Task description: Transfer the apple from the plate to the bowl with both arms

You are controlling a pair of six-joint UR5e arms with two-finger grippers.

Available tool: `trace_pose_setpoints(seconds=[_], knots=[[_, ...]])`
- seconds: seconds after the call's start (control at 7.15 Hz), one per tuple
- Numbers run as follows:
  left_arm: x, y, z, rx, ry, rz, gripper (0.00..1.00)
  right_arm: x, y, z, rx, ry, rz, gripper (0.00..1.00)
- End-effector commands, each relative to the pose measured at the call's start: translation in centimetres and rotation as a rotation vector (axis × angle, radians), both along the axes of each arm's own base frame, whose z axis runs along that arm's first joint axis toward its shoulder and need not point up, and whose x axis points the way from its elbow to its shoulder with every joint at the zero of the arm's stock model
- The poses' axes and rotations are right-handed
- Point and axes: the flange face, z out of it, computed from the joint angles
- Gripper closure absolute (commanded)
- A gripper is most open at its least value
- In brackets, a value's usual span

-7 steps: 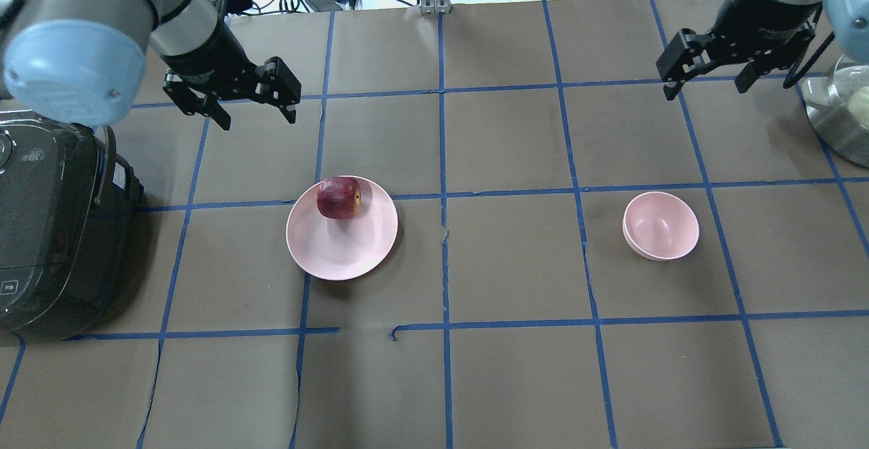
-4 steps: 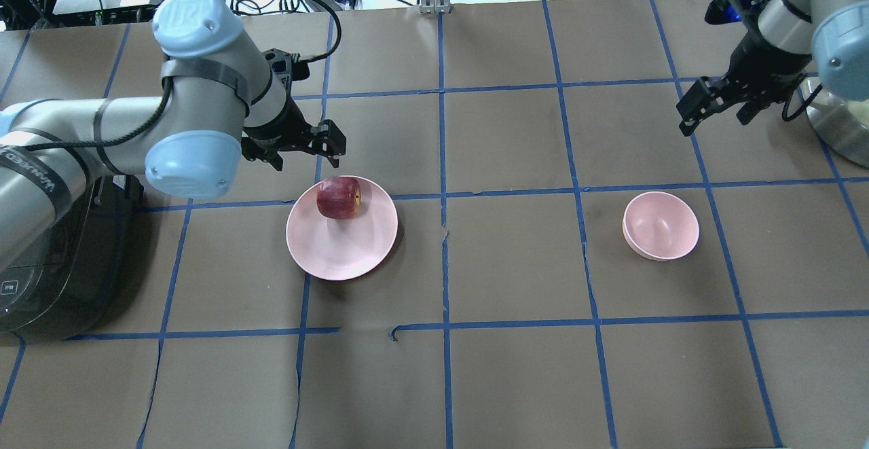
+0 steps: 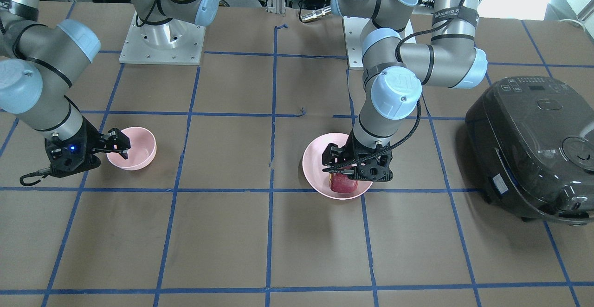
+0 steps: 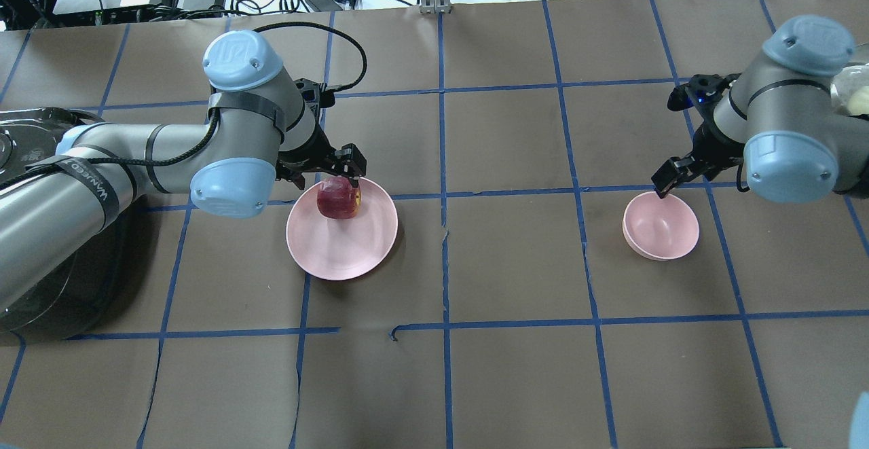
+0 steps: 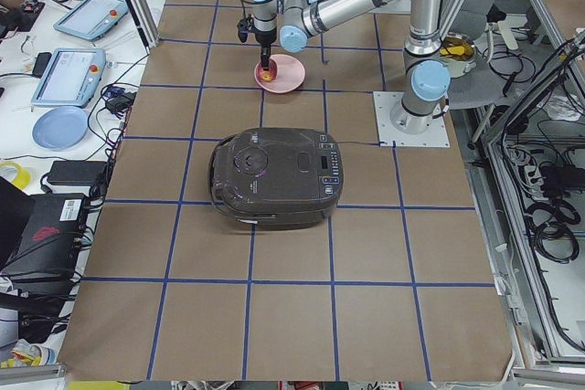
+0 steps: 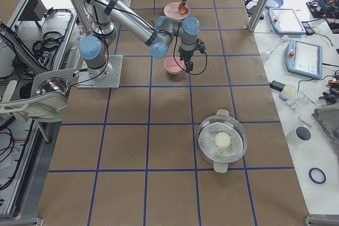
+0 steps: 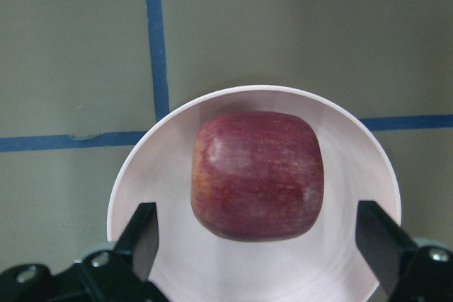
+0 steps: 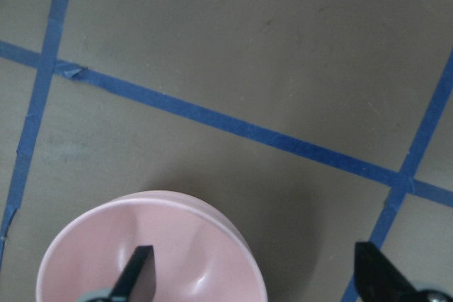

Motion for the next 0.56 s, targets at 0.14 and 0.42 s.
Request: trace_pose_setpoints(seconds=[0.14,0.42], knots=[[-0.1,0.0,-2.2,0.031,-0.005,-0.007,0.0,0.2,1.2,-3.0,0.067,-0.016,-0.002,0.31],[0.0,-0.1,-2.5,0.034,-0.006,-0.002,0.0,0.3,1.3,-3.1,0.076,-0.011,-0.006,0.95]])
